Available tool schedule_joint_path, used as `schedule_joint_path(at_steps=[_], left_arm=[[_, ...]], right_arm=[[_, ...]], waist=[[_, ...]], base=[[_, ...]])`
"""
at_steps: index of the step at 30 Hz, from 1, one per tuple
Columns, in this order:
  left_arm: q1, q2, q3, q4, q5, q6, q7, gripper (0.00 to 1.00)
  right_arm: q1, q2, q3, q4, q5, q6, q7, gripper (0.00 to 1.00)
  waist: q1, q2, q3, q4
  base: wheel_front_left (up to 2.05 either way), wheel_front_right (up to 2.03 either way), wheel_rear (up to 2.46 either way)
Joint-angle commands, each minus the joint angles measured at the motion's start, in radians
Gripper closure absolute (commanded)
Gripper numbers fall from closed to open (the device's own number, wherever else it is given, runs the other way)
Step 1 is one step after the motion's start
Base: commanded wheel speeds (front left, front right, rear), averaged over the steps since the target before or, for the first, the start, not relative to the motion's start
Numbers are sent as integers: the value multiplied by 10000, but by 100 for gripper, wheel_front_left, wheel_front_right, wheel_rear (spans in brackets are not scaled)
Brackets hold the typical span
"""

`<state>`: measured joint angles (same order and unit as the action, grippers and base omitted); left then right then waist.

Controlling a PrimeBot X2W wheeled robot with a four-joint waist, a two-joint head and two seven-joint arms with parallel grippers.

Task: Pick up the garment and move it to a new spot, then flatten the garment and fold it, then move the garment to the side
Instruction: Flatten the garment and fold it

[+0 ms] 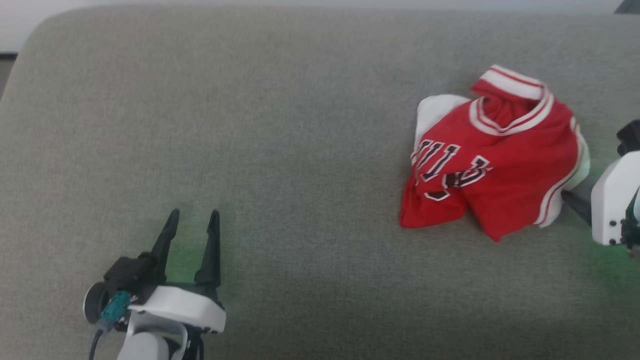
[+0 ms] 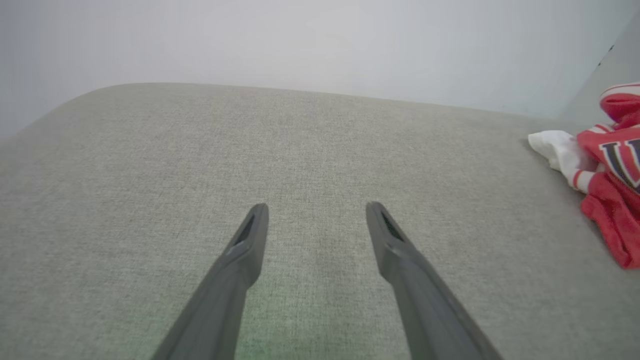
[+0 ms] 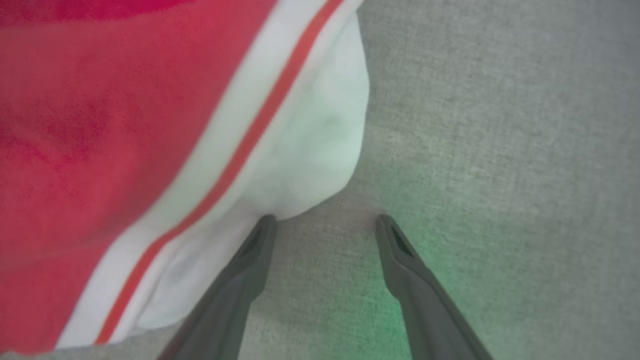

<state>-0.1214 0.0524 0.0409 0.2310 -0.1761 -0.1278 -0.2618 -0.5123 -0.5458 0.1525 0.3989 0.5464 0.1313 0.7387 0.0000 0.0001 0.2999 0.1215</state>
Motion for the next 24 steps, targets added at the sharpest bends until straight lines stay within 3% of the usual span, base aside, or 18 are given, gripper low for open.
schedule_joint_path(at_steps=[1,5,6,9,10,16,24], left_arm=[[-159,-19,-27,17,-72,-9,-45,0],[-409,-23,-225,70,-308,58,-43,0],[-468,-25,-258,87,-344,88,-43,0],[-581,-24,-356,115,-395,131,-44,0],[-623,-25,-376,130,-420,150,-44,0],[-747,-26,-342,186,-376,145,-44,0],[-905,-25,-187,164,-170,80,-44,0]], right_arm=[[-124,19,11,44,61,-10,42,0],[-84,188,230,177,197,-9,273,0],[-74,239,267,214,205,-6,329,11],[-43,271,426,286,271,-6,408,95],[-31,268,456,306,273,-6,363,100],[-174,102,331,297,376,-15,39,100],[-161,-820,-769,-128,184,-13,-782,100]], waist=[[0,-1,262,173],[0,-1,537,275],[0,-1,595,291],[0,-1,716,311],[0,-1,741,306],[0,-1,837,93],[0,-1,873,-396]], base=[[0,0,0],[0,0,0],[0,0,0],[0,0,0],[0,0,0],[0,0,0],[0,0,0]])
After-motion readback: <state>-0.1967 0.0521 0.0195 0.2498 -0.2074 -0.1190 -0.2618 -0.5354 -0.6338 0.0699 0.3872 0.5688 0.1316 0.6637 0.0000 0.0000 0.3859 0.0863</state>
